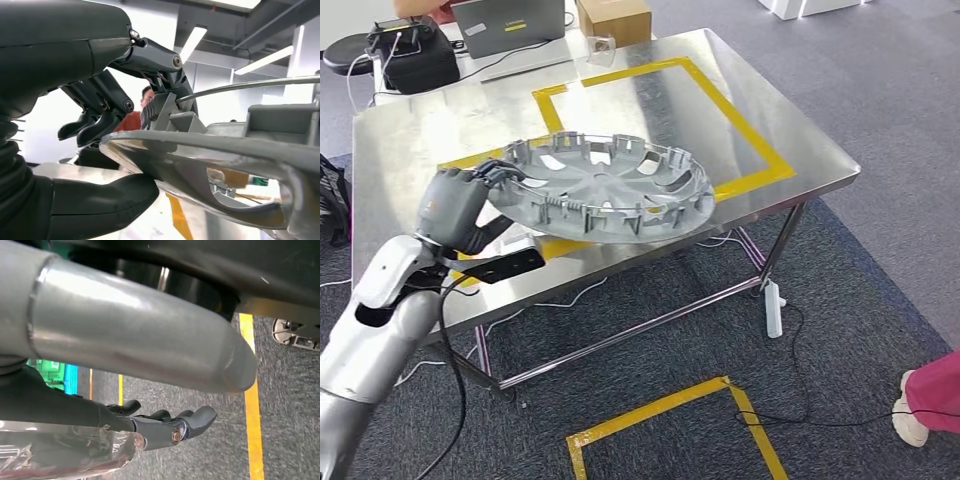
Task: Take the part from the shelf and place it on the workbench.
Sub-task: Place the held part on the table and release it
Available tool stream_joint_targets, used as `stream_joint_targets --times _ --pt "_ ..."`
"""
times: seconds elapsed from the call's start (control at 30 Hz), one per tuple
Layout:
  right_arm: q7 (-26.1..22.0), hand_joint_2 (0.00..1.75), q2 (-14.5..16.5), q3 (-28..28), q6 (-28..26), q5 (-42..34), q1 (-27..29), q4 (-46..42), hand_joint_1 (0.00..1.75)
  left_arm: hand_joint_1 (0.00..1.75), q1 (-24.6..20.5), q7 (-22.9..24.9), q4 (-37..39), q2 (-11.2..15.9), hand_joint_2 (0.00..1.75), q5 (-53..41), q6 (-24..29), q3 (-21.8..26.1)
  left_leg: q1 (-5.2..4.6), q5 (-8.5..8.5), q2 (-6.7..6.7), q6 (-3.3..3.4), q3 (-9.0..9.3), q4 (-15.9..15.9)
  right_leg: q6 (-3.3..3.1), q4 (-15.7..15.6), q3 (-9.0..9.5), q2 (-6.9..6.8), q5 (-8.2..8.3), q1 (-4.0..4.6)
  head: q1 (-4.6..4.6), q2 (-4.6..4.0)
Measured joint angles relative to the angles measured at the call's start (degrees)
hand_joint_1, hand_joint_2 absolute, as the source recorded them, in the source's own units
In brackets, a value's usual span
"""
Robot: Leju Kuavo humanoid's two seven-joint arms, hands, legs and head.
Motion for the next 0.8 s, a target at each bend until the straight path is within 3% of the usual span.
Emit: stream_joint_targets --times 0.3,0.63,0.8 --pt "0.0 0.0 0.6 -1.3 -0.5 -0.5 0.4 0.0 0.0 1.75 -4.8 5.7 6.7 -6.6 1.75 -5.4 1.6 -7.4 -0.04 0.0 0.0 0.01 -0.05 0.0 0.03 0.0 -0.04 0.01 0.02 -0.06 0.0 0.0" --pt "0.0 0.0 0.9 -2.5 -0.5 -1.0 0.6 0.0 0.0 1.75 -7.3 7.0 10.1 -10.1 1.75 -5.5 2.0 -11.1 -0.05 0.04 0.01 0.06 -0.06 0.0 0.05 0.0 -0.05 0.01 0.03 -0.06 -0.01 0.0" --pt "0.0 0.0 1.2 -2.7 -0.7 -1.1 0.6 0.0 0.0 1.75 -8.4 10.4 11.3 -12.8 1.75 -7.5 0.3 -13.1 -0.07 0.04 0.01 0.07 -0.08 0.0 0.05 0.0 -0.05 -0.01 0.03 -0.08 0.0 0.0"
